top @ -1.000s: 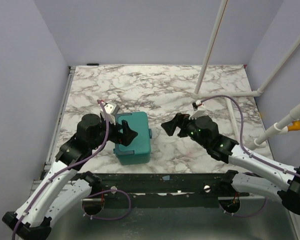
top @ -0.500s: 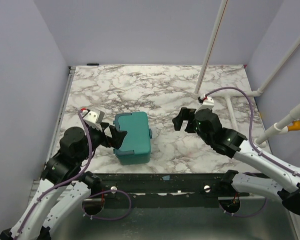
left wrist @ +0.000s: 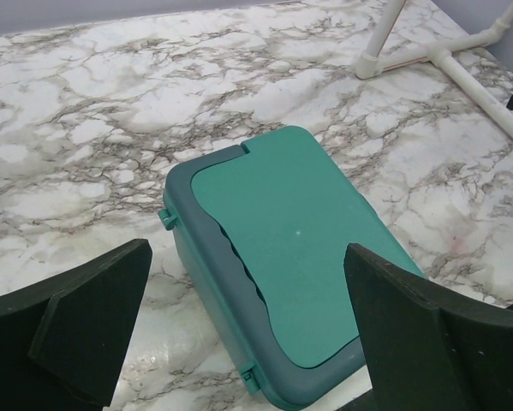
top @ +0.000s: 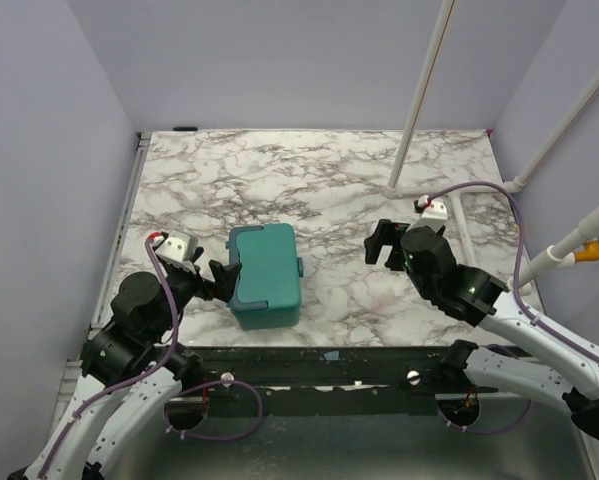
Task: Organize the medicine kit
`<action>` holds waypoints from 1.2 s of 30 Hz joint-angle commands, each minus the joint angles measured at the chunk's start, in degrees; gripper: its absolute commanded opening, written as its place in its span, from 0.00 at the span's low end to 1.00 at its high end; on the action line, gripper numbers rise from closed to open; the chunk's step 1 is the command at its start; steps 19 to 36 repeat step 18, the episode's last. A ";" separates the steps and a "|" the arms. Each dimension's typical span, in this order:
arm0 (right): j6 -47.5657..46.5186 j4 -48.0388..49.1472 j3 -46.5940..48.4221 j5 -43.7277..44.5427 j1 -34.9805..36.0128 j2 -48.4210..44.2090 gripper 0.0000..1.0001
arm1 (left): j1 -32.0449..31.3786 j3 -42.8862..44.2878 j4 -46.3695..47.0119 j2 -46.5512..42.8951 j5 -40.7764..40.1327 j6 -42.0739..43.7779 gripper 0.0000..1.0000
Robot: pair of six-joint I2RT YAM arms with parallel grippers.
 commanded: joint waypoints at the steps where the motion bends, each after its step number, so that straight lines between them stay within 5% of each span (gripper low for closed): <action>1: -1.34 -0.57 -1.62 3.58 0.40 -1.83 1.00 | -0.12 -2.56 3.34 -1.82 -2.47 1.90 0.99; 36: -0.85 -1.75 -2.15 4.19 0.36 -1.81 1.00 | -0.13 -4.56 4.73 -3.46 -2.27 1.27 0.99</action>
